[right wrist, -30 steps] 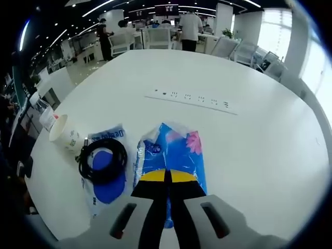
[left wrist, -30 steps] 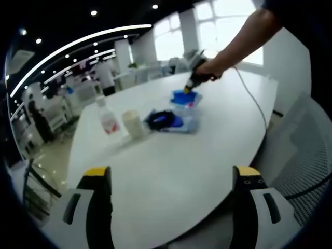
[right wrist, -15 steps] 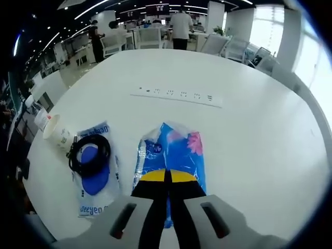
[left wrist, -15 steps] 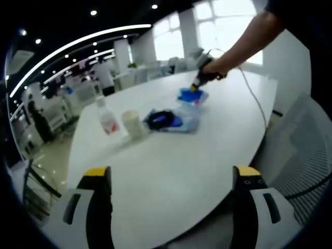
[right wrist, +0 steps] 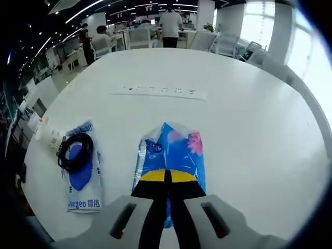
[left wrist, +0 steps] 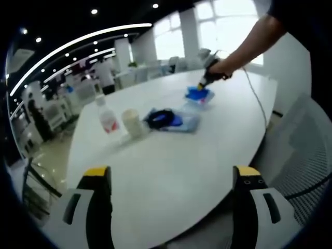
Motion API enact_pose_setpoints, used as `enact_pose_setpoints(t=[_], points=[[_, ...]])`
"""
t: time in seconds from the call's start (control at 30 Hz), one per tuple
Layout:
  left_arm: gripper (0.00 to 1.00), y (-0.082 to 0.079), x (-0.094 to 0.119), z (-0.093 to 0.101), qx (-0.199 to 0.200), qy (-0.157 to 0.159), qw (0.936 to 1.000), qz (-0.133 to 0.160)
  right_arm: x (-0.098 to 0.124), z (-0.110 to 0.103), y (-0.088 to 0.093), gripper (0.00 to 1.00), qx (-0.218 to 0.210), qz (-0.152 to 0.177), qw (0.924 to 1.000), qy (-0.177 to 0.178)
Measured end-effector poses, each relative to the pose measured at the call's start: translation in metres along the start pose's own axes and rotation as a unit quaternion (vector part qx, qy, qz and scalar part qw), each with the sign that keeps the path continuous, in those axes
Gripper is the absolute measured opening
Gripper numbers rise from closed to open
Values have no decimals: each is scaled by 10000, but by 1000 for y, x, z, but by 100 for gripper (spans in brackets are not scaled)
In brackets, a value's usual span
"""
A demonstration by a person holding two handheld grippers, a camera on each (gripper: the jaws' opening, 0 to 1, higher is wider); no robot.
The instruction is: Arrange the tabletop items into an orderly group along one side of the table until the central work area is clear of visible clutter.
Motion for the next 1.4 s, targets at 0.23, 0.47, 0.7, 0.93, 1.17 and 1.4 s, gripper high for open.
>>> enact_pose_setpoints(t=[0.23, 0.47, 0.7, 0.93, 1.17, 1.4], points=[[94, -1, 0, 1, 49, 50, 9999, 108, -3, 15, 7, 0, -86, -41, 9999, 103], [94, -2, 0, 2, 148, 125, 9996, 187, -5, 26, 13, 0, -173, -51, 9997, 179], [94, -1, -1, 3, 126, 156, 9998, 65, -9, 30, 23, 0, -308, -48, 9993, 211], [94, 0, -3, 4, 124, 218, 9997, -1, -15, 32, 27, 0, -331, -51, 9992, 209], [94, 1, -3, 3, 121, 223, 9997, 17, -12, 33, 23, 3, -108, 65, 9996, 245], [95, 0, -2, 3, 157, 213, 9996, 93, 4, 28, 20, 15, 140, 230, 9991, 313]])
Point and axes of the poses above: the point that each gripper's makers call its tool centre point, and the gripper's own axes: x roughly backward along the fingers, z roughly to its right, y roughly out of its underside, the point moved 10 cm from there along x, roughly backward along the fingers, and after that the axes turned 3 degrees about y, right-handed, at the moved point
